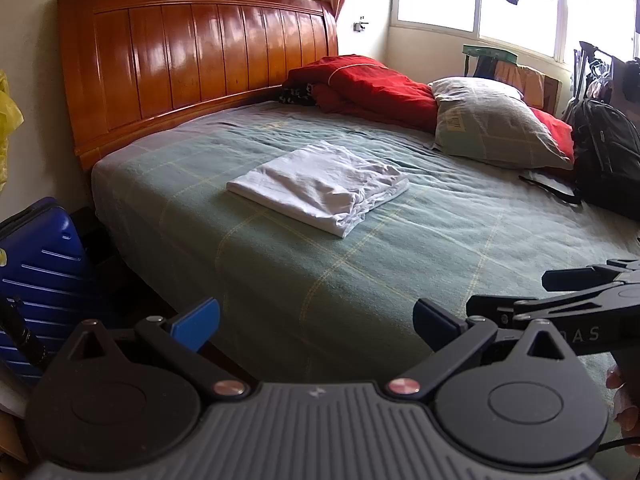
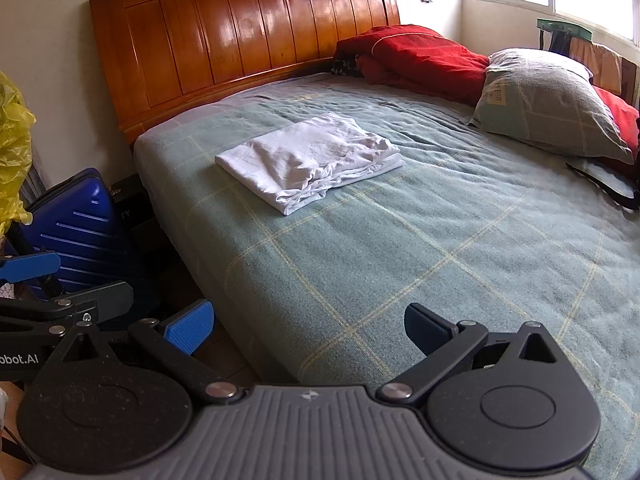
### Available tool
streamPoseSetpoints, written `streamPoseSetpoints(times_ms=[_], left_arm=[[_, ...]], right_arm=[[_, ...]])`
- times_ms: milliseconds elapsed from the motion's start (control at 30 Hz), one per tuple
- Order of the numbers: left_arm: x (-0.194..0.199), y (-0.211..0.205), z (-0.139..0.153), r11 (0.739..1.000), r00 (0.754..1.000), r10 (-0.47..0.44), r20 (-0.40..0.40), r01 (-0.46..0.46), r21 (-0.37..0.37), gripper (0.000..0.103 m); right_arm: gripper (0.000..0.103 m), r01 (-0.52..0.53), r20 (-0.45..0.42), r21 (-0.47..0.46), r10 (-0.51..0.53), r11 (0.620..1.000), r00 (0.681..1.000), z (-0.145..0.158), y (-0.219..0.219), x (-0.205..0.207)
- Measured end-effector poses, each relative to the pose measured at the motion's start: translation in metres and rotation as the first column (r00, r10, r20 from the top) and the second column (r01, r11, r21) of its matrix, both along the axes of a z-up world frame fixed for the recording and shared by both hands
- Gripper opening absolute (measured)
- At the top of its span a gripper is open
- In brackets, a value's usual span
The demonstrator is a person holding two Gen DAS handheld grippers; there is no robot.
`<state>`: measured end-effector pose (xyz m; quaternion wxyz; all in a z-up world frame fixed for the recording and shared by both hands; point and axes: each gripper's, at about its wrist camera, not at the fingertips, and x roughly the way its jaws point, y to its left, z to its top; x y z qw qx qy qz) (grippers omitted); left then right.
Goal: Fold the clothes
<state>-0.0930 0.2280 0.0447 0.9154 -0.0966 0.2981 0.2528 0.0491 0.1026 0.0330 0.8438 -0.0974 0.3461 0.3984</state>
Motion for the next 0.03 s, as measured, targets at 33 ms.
streamPoseSetpoints(times_ms=[33], left_arm=[[-0.0003, -0.0001, -0.0001, 1.000, 1.000, 0.000, 0.000, 0.000, 0.000, 0.102]], right_arm=[[0.103, 0.000, 0.000, 0.000, 0.000, 1.000, 1.000, -0.0001, 0.0002, -0.0001]])
